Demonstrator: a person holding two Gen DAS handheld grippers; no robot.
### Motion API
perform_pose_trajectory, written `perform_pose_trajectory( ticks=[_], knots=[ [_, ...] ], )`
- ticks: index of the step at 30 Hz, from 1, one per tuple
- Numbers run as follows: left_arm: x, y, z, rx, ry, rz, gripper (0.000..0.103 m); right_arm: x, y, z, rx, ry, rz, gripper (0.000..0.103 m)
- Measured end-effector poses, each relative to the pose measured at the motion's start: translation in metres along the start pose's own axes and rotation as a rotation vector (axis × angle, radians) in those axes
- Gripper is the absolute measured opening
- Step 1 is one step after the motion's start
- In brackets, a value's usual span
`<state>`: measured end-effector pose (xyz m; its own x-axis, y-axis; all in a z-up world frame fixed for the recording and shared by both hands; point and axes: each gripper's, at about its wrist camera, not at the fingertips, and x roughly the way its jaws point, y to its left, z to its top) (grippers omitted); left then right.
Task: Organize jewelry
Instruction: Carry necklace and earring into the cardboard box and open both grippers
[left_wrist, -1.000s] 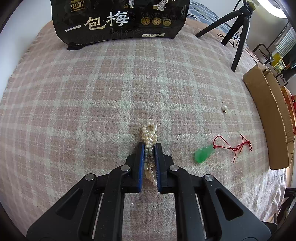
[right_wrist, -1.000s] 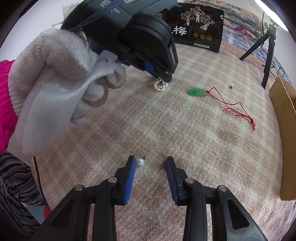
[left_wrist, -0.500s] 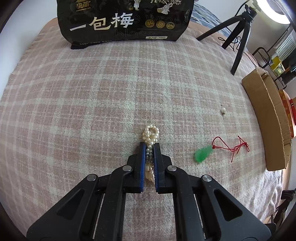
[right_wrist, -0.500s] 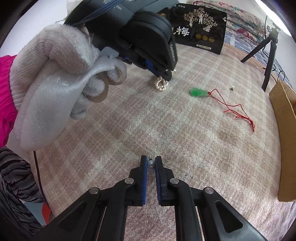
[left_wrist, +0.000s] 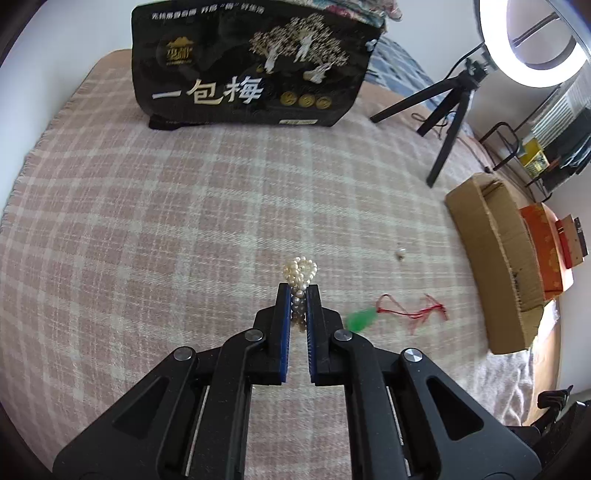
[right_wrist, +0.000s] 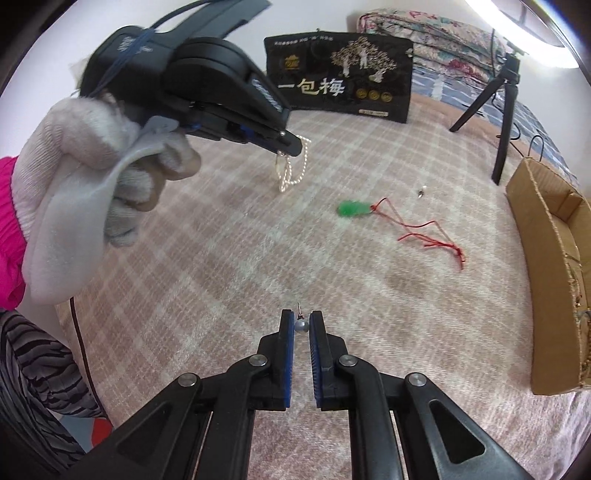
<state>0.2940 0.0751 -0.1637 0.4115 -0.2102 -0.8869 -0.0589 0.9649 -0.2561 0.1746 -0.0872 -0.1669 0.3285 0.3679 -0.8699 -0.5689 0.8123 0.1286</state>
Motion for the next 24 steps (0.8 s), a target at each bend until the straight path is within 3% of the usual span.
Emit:
perform_pose_trajectory(
  ticks=[11, 24],
  knots=[
    [-0.035, -0.036, 0.004, 0.051, -0.082, -0.066, 0.005, -0.033, -0.022, 0.004, 0.052, -0.067, -0.037, 0.006],
    [-0.043, -0.090, 0.001, 0.129, -0.127, -0.109, 0.005, -0.072, -0.074, 0.001, 0.163, -0.134, -0.114, 0.006]
  ],
)
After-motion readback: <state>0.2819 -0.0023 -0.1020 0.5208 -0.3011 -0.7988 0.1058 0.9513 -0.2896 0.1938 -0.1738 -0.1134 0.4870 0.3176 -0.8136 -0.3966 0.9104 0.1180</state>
